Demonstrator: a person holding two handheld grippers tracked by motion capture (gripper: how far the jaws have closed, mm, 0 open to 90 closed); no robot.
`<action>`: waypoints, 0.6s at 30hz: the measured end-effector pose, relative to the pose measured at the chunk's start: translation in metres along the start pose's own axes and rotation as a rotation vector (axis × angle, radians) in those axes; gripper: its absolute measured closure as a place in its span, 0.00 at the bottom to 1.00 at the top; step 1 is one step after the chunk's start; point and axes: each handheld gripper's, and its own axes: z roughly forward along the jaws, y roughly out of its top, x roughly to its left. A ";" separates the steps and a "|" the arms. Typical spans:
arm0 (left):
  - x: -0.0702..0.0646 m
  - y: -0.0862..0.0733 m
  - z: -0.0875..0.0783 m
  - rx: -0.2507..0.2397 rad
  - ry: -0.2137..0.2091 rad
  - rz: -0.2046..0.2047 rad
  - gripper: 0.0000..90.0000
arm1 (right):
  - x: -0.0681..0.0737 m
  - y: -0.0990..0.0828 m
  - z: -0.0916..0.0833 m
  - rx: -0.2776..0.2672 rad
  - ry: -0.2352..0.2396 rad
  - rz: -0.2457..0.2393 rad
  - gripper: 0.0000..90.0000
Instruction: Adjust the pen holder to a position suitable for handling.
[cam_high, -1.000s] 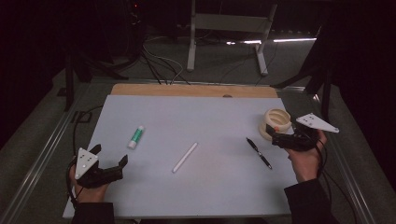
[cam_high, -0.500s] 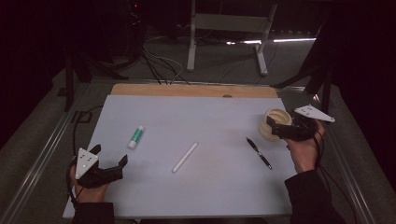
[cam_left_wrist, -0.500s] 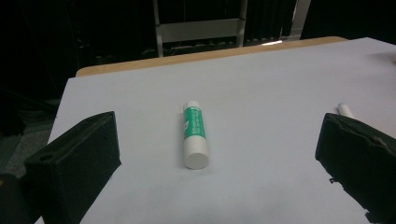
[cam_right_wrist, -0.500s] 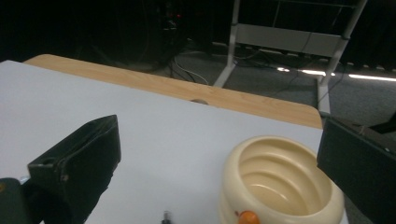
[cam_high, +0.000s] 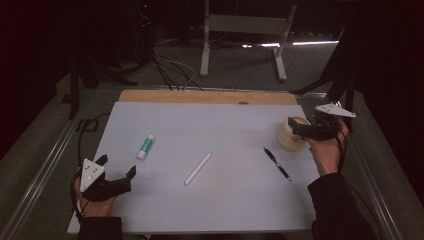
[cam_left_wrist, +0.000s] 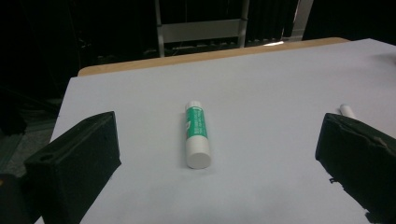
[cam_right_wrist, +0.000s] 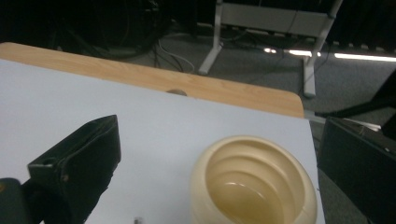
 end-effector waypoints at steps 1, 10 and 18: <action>0.000 0.000 0.000 0.000 0.000 0.000 0.00 | -0.002 0.000 0.002 0.006 -0.003 0.007 0.00; 0.000 -0.001 0.001 0.001 0.001 -0.001 0.00 | -0.017 -0.002 0.014 0.059 -0.027 0.041 0.00; 0.000 -0.001 0.001 0.002 0.003 -0.001 0.00 | -0.027 -0.007 0.024 0.115 -0.051 0.071 0.00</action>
